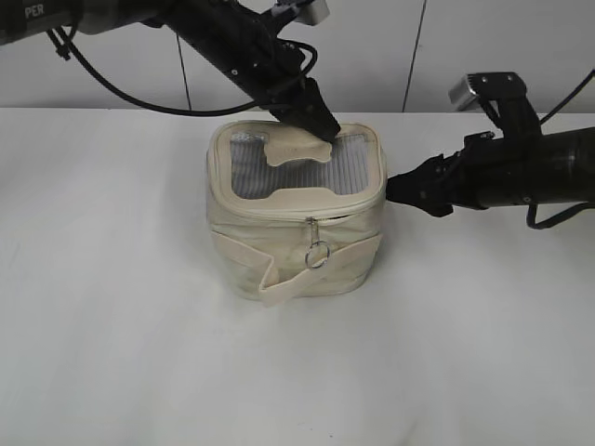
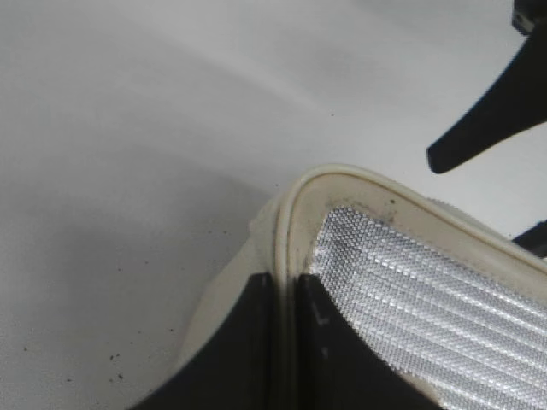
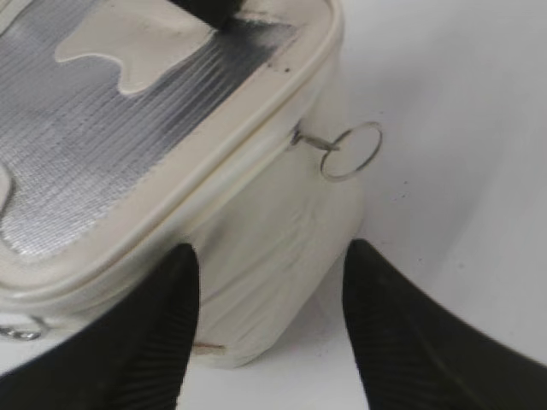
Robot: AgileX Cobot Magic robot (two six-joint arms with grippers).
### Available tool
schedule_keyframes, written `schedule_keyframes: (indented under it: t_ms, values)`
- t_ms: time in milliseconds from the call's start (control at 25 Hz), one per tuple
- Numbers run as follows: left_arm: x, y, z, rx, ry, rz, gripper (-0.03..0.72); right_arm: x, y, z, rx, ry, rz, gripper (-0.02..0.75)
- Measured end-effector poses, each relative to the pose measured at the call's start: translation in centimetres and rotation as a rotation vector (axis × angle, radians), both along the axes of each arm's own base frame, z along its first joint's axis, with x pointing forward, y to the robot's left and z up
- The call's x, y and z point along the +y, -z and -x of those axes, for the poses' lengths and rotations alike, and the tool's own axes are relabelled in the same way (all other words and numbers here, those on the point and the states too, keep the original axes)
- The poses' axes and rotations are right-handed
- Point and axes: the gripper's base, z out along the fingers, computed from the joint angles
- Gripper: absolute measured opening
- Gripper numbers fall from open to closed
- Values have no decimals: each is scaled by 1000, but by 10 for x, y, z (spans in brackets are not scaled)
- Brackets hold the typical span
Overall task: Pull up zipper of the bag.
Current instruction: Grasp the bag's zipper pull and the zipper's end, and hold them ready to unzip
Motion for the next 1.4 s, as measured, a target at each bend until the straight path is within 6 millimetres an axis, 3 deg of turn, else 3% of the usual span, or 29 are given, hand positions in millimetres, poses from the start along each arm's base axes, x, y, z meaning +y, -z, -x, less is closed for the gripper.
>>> schedule_keyframes:
  t_ms: [320, 600, 760, 920, 1040, 1400]
  values:
    - [0, 0, 0, 3, -2, 0, 44, 5, 29, -30, 25, 1, 14, 465]
    - [0, 0, 0, 1, -2, -2, 44, 11, 39, -53, 18, -1, -21, 444]
    - [0, 0, 0, 1, -2, -2, 44, 14, 42, -61, 12, -7, -37, 328]
    - [0, 0, 0, 1, -2, -2, 44, 15, 44, -61, 14, -20, -47, 66]
    - [0, 0, 0, 0, -2, -5, 44, 17, 44, -59, 36, -38, -54, 21]
    - [1, 0, 0, 0, -3, -8, 44, 9, 32, -26, 65, -40, -22, 12]
